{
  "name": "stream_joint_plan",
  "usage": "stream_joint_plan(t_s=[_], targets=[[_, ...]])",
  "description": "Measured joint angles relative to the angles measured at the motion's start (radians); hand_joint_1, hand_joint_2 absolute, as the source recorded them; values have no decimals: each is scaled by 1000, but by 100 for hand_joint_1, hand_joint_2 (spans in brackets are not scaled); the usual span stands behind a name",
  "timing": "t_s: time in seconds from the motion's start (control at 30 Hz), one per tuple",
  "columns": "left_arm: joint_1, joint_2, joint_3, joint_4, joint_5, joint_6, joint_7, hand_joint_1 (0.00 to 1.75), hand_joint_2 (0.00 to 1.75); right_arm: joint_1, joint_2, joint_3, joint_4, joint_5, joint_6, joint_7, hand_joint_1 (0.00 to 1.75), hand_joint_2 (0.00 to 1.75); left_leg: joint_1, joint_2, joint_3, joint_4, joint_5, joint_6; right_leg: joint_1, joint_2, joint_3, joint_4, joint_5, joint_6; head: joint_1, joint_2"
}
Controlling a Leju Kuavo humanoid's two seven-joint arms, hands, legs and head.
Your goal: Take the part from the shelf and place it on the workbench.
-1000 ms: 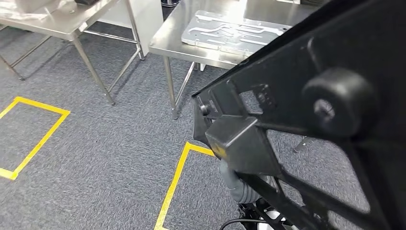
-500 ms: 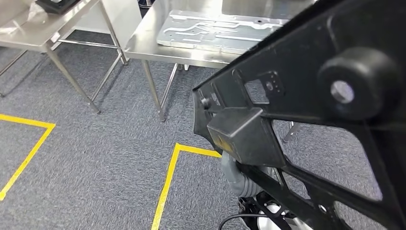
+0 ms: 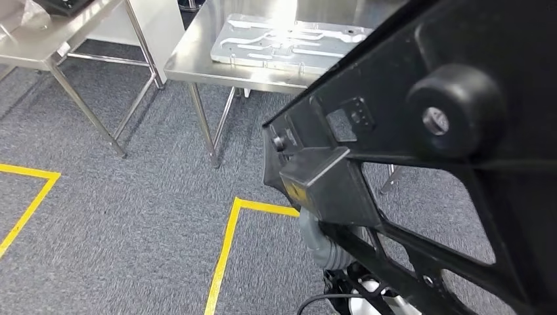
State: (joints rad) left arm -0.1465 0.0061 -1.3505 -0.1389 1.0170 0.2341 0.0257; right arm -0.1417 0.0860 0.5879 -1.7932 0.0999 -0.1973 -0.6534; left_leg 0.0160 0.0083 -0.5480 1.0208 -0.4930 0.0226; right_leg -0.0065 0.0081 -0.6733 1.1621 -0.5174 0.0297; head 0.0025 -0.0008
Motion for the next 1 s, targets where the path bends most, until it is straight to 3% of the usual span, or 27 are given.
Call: stream_joint_plan(t_s=[0.07,0.1,0.13,0.23,0.3,0.43,0.47,0.53,0.6,0.63,0.67,0.73,0.77,0.83,0.93,1.0], targets=[[1,0,0,0,3,2,0,0,175,-1,0,0,5,-2,-1,0,169,175,0,1,1,0,-2,3,-3,-1,-63,119,-41,5,0,0],[1,0,0,0,5,3,0,0,175,-1,0,0,8,-4,-1,0,169,175,-1,1,2,0,-3,3,-4,-2,-78,143,-39,5,0,0],[1,0,0,0,6,4,0,0,175,-1,0,0,11,-6,-2,0,169,175,-1,1,5,0,-5,3,-5,-2,-74,128,-17,4,0,0],[1,-1,0,0,8,5,0,0,175,-6,-1,1,13,-9,-4,0,169,175,-2,-2,16,1,-15,-6,-3,-5,12,-57,76,-8,0,0],[1,-2,0,0,8,6,0,0,175,-11,-1,3,14,-9,-5,0,169,175,-4,-1,19,-1,-21,-16,3,-6,43,-120,84,-15,0,0],[-1,-1,-1,0,6,7,0,0,175,-12,0,5,14,-11,-14,-1,169,175,-5,0,21,11,-39,-35,-1,-3,59,-139,77,-33,-2,0],[-1,0,-1,0,5,8,-1,0,175,-12,0,6,14,-11,-15,-1,169,175,-5,-1,6,47,-58,-38,-4,-4,66,-144,76,-39,-3,0],[-2,1,-1,0,6,8,-4,0,175,-11,0,7,14,-11,-17,-2,169,175,-5,-1,-61,175,-110,-40,-1,-6,74,-146,70,-48,-5,0],[-8,1,-1,0,7,8,-7,0,175,-9,0,8,16,-11,-20,-2,169,175,-4,-1,-121,271,-124,-42,1,-6,81,-145,63,-52,-5,0],[-10,1,-1,0,7,8,-8,0,175,-9,0,8,17,-11,-21,-2,169,175,-4,-1,-127,268,-102,-42,2,-5,87,-144,58,-53,-5,0],[-10,1,-1,0,7,8,-8,0,175,-9,0,8,17,-11,-21,-2,169,175,-4,-1,-114,228,-64,-41,3,-3,94,-143,53,-52,-5,0],[-6,3,-2,0,7,8,-7,0,175,-9,0,8,18,-11,-25,-2,169,175,-7,-2,-69,103,11,-34,5,2,105,-139,42,-47,-5,0],[-4,3,-3,0,7,8,-7,0,175,-9,0,8,18,-11,-28,-2,169,175,-9,-2,-49,53,26,-30,6,4,106,-136,38,-43,-5,0],[-2,4,-4,0,8,8,-7,0,175,-9,0,9,18,-11,-32,-3,169,175,-14,-3,-35,17,22,-21,8,5,102,-134,35,-33,-5,0],[-2,3,-5,0,11,8,-8,0,175,-11,0,9,16,-11,-30,-3,169,175,-7,-4,-24,-1,22,-5,7,2,99,-122,25,-17,-3,0],[-2,3,-5,0,14,9,-8,0,175,-13,0,9,15,-11,-26,-3,169,175,-3,-3,-11,-10,22,4,3,0,60,-43,-12,-7,-1,0]])
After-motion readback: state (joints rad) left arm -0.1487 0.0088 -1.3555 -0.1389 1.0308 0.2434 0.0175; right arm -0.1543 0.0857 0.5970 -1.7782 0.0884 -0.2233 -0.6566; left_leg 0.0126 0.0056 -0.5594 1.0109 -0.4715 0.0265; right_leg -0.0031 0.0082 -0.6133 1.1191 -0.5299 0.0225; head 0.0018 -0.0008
